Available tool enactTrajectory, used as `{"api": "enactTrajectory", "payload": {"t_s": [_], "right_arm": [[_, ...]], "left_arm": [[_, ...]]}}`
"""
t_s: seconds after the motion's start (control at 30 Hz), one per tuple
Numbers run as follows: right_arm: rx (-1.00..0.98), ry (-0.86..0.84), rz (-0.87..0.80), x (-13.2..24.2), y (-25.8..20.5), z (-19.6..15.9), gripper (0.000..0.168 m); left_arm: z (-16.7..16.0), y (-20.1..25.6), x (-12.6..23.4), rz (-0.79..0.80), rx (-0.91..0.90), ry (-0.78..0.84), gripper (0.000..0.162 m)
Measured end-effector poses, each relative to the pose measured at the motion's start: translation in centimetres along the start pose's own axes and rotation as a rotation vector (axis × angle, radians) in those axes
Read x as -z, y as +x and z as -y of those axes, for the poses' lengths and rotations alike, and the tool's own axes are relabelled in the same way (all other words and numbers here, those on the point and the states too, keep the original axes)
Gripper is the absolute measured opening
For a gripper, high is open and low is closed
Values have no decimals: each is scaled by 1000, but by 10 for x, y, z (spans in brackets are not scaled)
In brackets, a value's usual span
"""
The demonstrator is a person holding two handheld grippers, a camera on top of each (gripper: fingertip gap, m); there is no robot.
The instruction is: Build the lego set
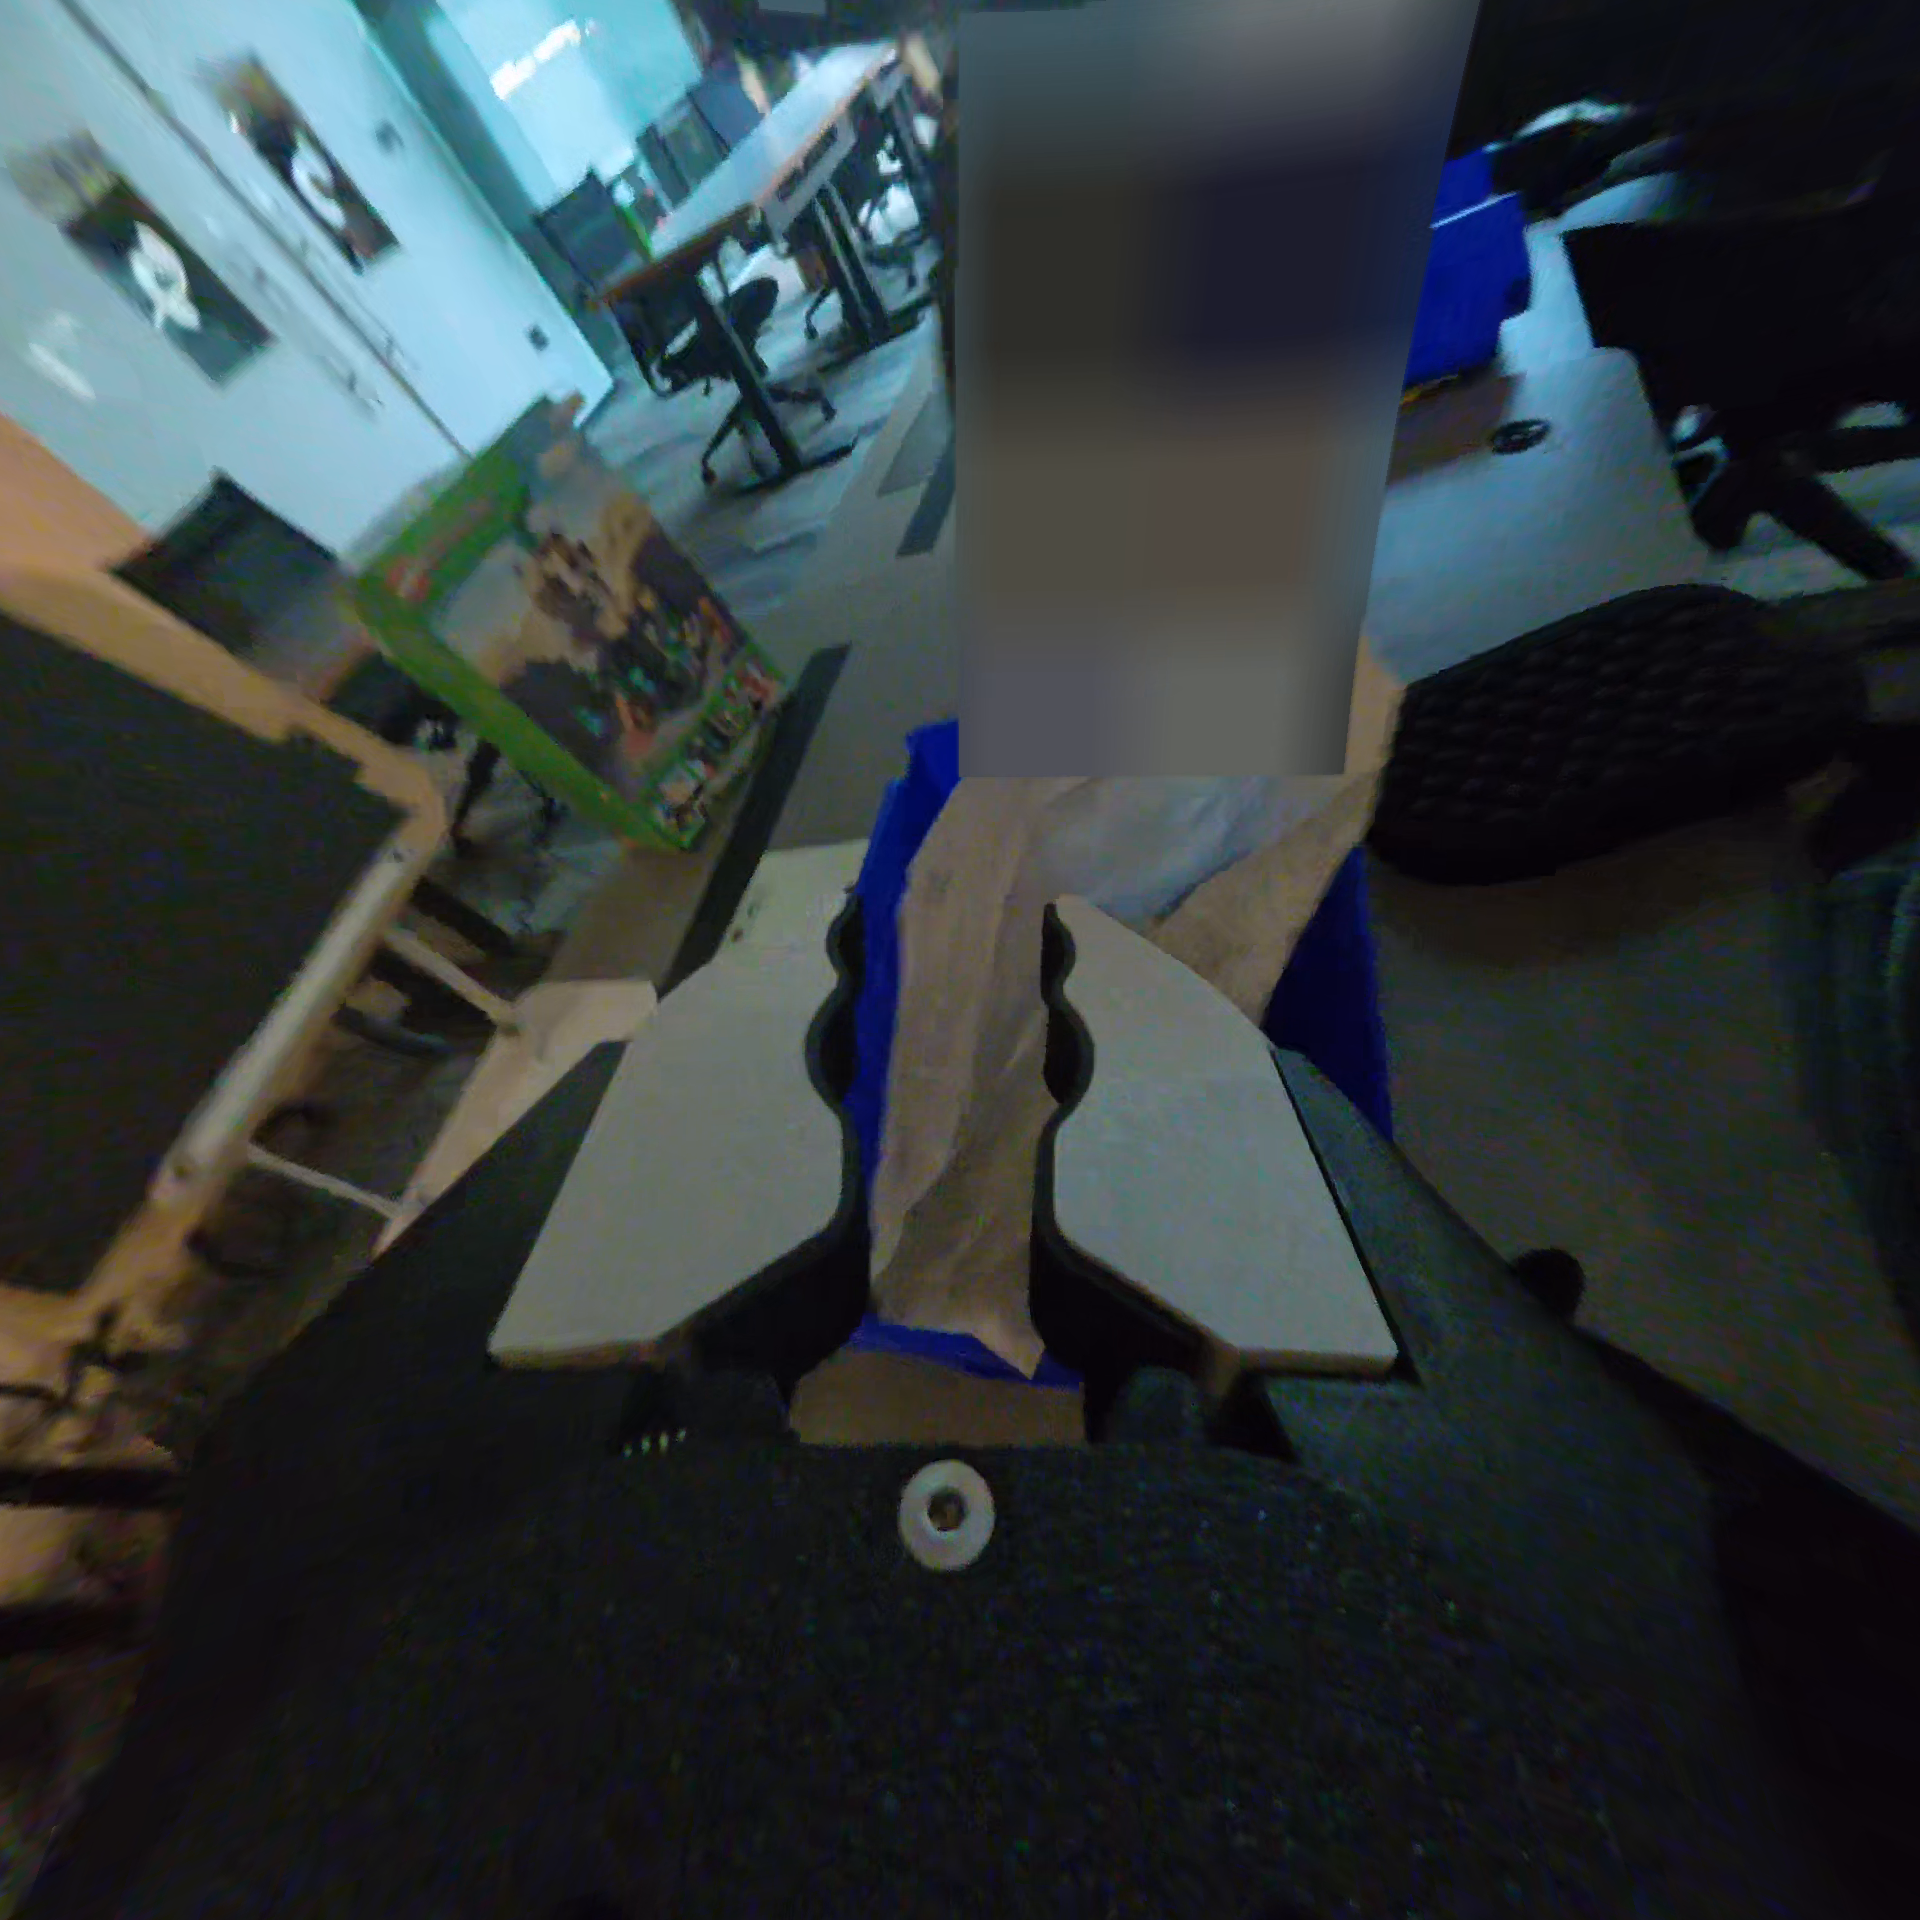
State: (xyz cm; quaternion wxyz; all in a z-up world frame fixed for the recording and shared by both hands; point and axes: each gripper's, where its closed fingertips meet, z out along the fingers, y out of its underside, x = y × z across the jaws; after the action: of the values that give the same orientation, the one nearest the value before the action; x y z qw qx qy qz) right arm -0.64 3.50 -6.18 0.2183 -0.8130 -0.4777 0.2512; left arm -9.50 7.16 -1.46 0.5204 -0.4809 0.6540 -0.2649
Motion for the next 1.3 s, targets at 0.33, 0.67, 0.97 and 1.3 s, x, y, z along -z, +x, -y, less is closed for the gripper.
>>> {"api": "enactTrajectory", "payload": {"t_s": [0.33, 0.67, 0.97, 1.3], "right_arm": [[44, -43, 14, -13, -20, 20, 0], [-24, -6, -61, -4, 2, -2, 0], [68, -40, -123, -14, -10, 18, 23], [223, -242, -271, -51, 22, 34, 0]], "left_arm": [[-26, 70, -49, -231, -388, -318, 48], [-59, 105, -37, -127, -654, -395, 0], [-65, 111, -40, -48, -711, -434, 0], [-64, 106, -43, -65, -632, -412, 0]]}}
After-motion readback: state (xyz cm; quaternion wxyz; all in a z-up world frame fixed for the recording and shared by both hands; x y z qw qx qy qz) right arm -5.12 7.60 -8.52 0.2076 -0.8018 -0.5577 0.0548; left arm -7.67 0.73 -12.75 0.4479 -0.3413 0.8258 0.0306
